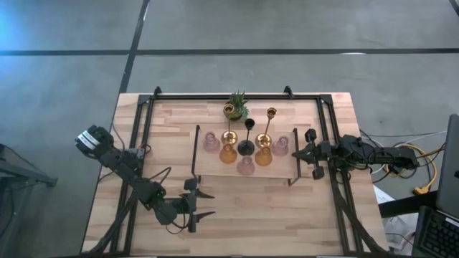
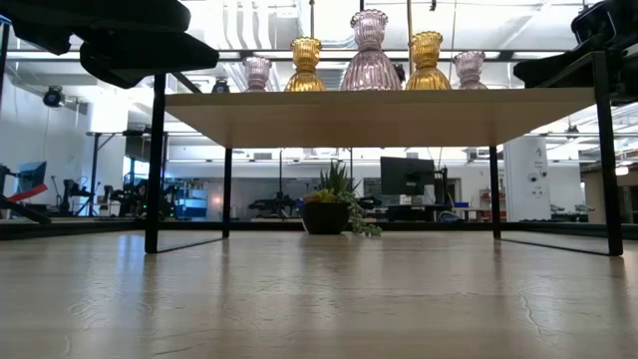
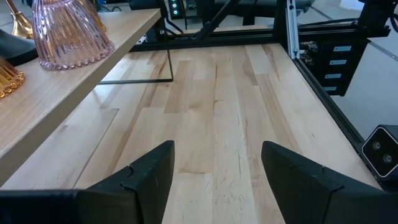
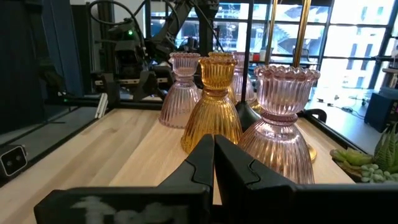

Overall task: Pick & Place candle stick holders
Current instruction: Return to Home Position

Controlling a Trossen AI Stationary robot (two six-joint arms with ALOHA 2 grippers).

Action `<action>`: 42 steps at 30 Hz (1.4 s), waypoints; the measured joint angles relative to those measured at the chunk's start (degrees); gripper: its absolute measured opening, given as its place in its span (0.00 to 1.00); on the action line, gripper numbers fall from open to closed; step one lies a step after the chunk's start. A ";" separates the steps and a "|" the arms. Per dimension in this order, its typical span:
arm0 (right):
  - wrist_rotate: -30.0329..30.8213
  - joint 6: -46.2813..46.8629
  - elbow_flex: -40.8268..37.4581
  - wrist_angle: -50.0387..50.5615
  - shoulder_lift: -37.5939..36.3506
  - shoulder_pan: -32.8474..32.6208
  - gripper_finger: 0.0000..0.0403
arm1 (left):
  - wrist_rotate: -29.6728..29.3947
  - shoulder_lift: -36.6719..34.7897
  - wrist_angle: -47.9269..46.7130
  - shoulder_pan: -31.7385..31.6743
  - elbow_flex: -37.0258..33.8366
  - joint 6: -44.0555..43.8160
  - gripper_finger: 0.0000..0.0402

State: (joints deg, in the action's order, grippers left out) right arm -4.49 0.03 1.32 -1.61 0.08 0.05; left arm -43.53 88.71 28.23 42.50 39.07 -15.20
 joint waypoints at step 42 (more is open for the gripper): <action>0.07 -0.07 0.00 0.09 0.04 0.00 0.02 | -0.07 -1.51 5.01 -0.67 0.06 3.75 0.61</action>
State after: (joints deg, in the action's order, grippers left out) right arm -4.43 -0.03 1.32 -1.52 0.12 0.05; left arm -43.60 87.19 33.24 41.83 39.13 -11.45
